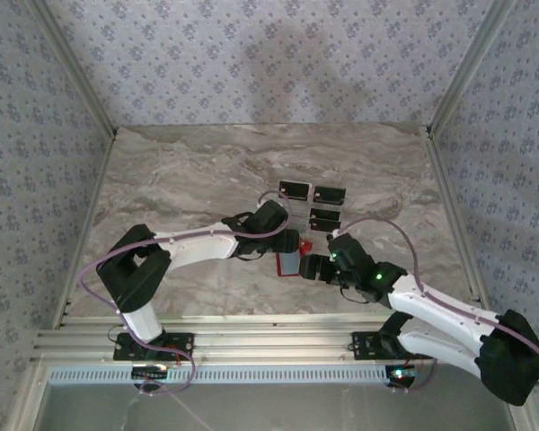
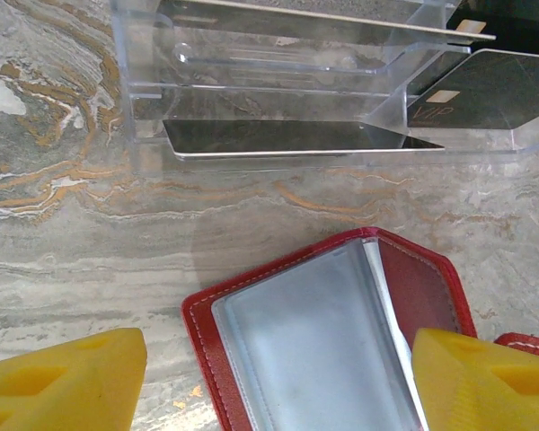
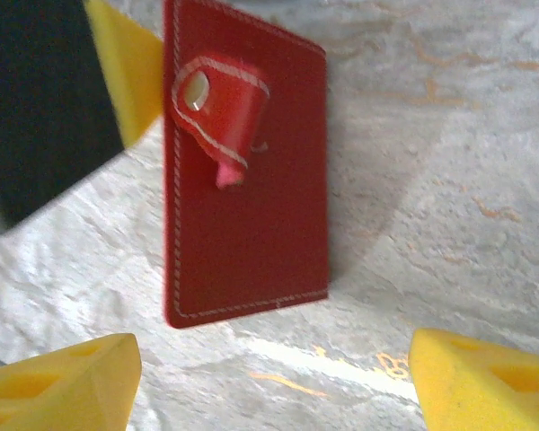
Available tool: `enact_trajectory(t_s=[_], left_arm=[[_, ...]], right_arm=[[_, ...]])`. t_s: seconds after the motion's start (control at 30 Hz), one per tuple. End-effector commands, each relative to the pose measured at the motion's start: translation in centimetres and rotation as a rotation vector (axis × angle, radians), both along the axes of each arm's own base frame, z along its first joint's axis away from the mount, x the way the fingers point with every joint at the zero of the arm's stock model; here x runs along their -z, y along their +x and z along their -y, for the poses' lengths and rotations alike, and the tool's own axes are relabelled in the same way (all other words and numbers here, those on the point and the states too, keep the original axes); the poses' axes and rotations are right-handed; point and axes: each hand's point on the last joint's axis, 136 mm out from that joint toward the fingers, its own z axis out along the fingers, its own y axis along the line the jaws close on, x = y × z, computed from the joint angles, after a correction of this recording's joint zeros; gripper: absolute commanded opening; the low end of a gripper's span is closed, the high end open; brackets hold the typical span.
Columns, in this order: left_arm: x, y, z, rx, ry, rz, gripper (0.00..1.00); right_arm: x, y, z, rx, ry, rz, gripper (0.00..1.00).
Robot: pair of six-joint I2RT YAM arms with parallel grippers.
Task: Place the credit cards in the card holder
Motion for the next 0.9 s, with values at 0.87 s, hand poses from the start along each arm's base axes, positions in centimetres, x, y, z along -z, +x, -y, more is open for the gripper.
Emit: enact_trajectory(t_s=[0.87], left_arm=[[-0.9,0.2,2.0,0.047,0.003,0.010,0.78]], right_arm=[[0.4,2.9,-0.3,0.024,-0.172,0.080,0.81]])
